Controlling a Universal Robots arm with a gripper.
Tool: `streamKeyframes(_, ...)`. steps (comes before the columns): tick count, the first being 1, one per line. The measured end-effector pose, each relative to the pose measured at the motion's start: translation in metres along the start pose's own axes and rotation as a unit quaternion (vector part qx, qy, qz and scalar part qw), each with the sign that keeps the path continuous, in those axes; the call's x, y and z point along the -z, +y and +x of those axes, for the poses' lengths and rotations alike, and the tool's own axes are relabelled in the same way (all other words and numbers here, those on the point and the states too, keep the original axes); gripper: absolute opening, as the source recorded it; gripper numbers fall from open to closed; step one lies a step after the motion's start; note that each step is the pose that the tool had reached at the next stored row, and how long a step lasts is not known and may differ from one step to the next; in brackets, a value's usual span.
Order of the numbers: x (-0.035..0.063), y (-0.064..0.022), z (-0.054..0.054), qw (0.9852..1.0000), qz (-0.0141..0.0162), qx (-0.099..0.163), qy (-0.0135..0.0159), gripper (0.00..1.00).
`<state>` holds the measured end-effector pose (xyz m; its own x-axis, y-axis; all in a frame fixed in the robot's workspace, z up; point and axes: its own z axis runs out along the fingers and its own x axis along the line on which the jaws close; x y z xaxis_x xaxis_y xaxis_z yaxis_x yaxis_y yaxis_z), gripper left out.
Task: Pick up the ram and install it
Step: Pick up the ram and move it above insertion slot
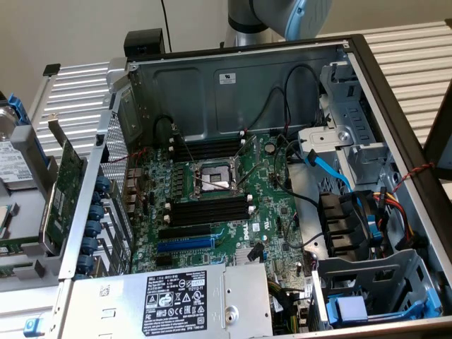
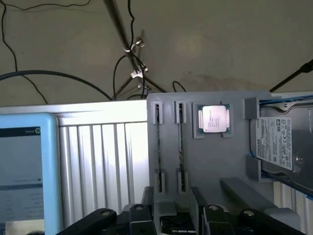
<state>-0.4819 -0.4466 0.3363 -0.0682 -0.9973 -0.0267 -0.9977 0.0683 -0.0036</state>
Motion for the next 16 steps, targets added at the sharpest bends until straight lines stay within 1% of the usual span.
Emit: streamKeyframes(16, -0.0291, -0.0001, 0.002, 1.0, 0.0, 0.0, 0.0, 0.42)
